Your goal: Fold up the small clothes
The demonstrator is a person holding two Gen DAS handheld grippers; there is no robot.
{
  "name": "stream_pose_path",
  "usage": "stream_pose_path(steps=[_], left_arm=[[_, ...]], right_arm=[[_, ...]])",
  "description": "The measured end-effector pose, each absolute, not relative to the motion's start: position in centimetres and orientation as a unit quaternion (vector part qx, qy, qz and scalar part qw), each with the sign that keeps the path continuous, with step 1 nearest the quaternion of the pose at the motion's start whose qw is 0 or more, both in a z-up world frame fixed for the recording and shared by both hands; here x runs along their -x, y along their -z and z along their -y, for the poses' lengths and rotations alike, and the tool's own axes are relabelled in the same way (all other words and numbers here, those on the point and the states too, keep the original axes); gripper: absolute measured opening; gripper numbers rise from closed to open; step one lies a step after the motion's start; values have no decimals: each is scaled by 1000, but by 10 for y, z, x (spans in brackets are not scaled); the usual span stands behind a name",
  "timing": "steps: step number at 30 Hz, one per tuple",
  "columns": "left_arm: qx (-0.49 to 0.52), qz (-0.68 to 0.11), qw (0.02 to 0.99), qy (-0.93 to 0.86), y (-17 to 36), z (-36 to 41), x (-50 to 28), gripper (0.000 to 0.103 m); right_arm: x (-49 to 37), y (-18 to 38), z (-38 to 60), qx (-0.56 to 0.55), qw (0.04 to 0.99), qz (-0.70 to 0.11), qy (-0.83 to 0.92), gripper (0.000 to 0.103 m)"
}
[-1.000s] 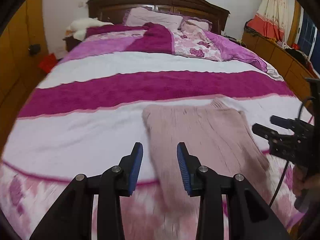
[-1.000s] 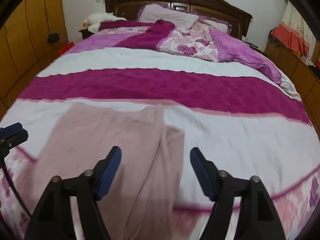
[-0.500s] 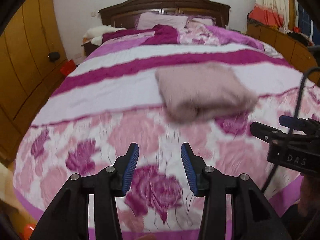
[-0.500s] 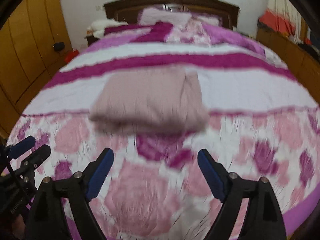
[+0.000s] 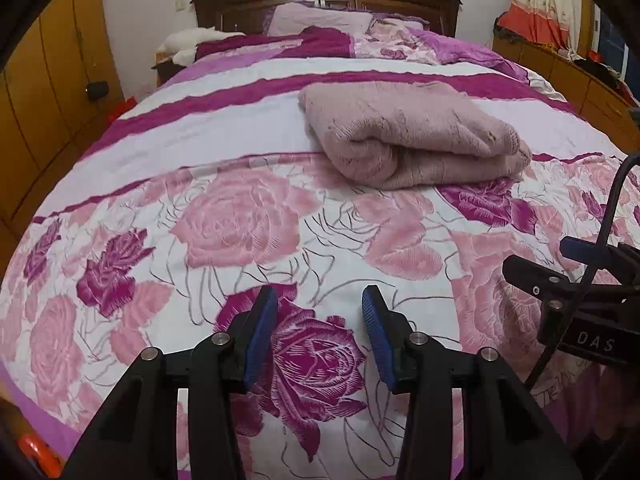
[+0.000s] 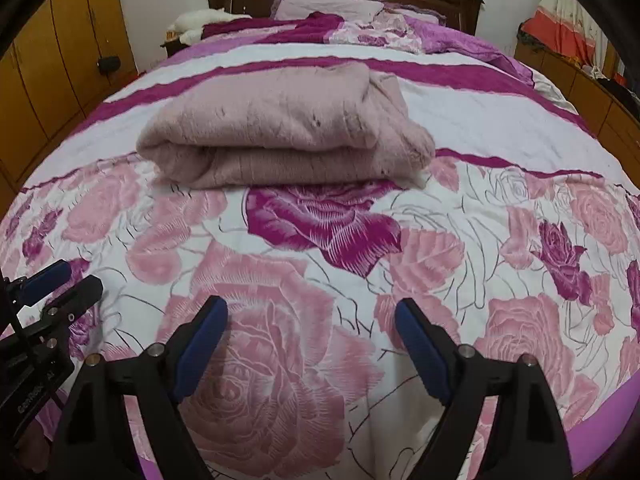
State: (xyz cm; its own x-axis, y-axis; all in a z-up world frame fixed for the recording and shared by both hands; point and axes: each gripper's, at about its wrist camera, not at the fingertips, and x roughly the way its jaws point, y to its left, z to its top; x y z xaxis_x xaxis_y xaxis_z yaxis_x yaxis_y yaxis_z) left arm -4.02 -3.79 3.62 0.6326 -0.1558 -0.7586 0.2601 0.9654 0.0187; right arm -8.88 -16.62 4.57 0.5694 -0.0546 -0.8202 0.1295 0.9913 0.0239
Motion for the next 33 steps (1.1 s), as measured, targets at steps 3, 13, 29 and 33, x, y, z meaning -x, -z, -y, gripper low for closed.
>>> stream_pose_path(steps=[3, 13, 29, 33], left_arm=[[-55, -419, 899, 116, -35, 33, 38, 21], [-56, -413, 901, 123, -36, 29, 43, 22], [-58, -399, 905, 138, -43, 36, 44, 22], [-53, -400, 905, 137, -44, 34, 43, 22]], right_arm=[[88, -46, 162, -45, 885, -463, 39, 89], [95, -48, 161, -33, 888, -456, 41, 89], [104, -53, 167, -23, 899, -436, 38, 89], [104, -50, 169, -29, 895, -444, 35, 89]])
